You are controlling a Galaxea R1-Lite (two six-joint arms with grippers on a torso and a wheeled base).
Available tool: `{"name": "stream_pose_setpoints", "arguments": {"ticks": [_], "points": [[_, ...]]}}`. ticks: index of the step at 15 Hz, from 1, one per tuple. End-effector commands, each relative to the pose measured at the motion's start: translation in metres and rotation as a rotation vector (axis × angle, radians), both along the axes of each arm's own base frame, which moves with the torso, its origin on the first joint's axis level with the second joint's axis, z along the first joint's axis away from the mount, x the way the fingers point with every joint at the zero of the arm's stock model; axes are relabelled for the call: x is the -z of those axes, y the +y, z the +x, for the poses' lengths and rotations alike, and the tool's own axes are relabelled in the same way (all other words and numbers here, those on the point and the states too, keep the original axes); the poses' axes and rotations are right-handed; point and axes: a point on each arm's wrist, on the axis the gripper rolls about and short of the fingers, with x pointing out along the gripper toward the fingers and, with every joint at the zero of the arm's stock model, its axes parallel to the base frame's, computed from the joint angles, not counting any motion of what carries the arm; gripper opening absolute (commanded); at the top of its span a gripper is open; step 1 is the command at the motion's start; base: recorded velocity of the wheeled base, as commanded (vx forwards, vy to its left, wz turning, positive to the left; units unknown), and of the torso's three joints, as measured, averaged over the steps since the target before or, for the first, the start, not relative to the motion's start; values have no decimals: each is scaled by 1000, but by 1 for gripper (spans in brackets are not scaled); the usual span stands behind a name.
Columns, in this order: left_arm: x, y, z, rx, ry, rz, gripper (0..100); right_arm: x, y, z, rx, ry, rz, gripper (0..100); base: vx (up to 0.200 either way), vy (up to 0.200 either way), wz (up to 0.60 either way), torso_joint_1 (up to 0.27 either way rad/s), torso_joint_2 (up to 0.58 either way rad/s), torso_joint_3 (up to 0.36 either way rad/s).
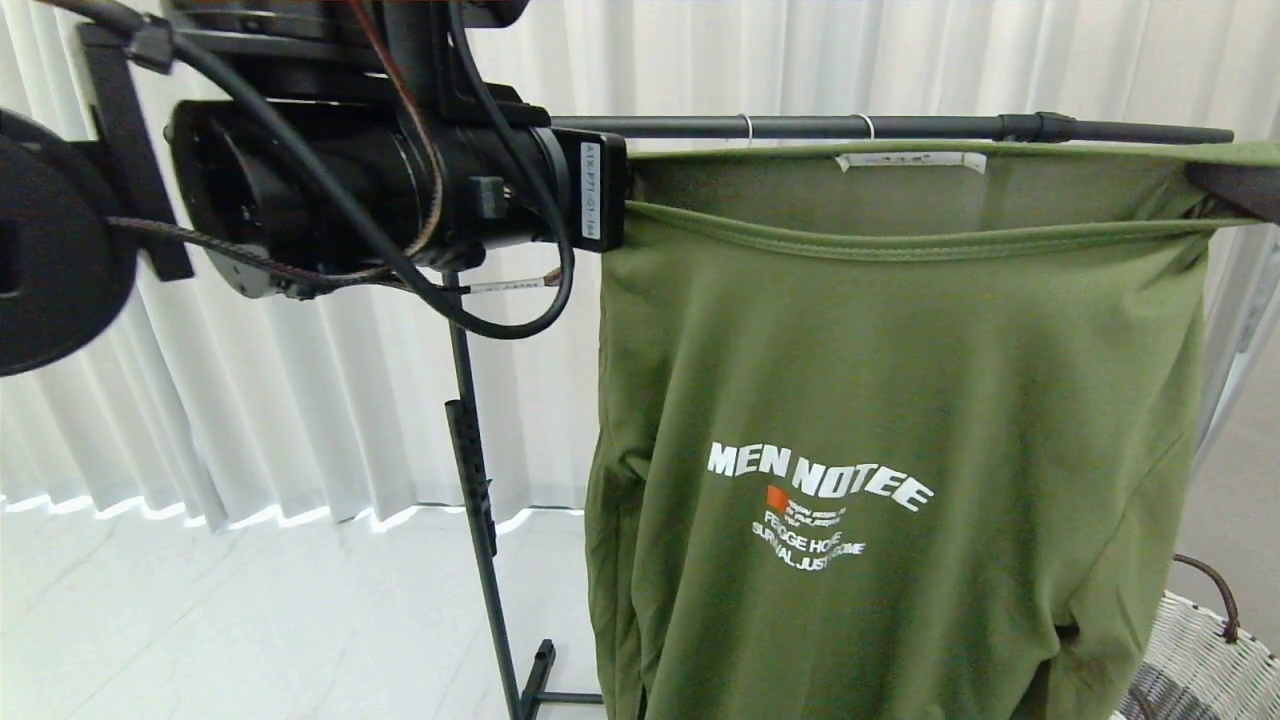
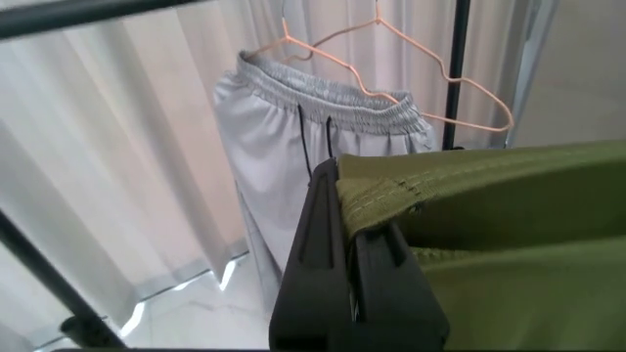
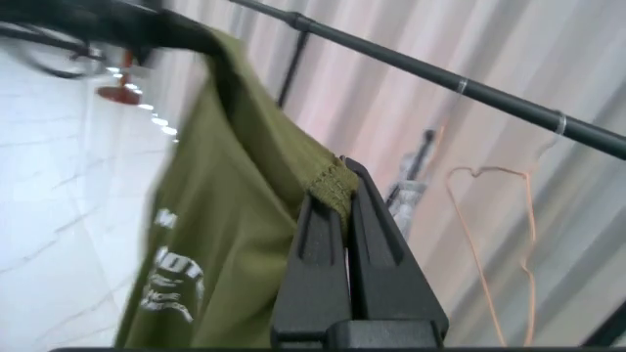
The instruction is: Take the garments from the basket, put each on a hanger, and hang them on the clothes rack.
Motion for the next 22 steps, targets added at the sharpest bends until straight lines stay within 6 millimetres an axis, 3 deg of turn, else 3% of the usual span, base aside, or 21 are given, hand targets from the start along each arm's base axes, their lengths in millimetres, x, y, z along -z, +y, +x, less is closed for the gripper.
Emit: {"name": "stream_pose_setpoints", "arguments": {"ticks": [1, 9, 12, 15, 19, 22], "points": [[13, -10, 13, -1, 32, 22, 0, -2, -2, -7, -7, -17, 7, 0, 0, 0, 0, 0, 0, 0], [2, 0, -1, 0, 10, 8, 0, 1, 0, 0, 9, 5, 1, 0, 0, 0, 0, 0, 0, 0], [-9, 17, -29, 15, 16, 14, 0, 3, 1, 17, 38, 29, -9, 0, 0, 0, 0, 0, 0, 0], [-24, 38, -69, 50, 21, 17, 0, 2, 10, 45, 47, 44, -14, 0, 0, 0, 0, 0, 0, 0], [-33, 39, -108, 168, 12, 10, 0, -3, 27, 87, 43, 49, -17, 0, 0, 0, 0, 0, 0, 0], [-34, 34, -122, 239, 7, 6, 0, -3, 38, 105, 29, 57, -21, 0, 0, 0, 0, 0, 0, 0]]}}
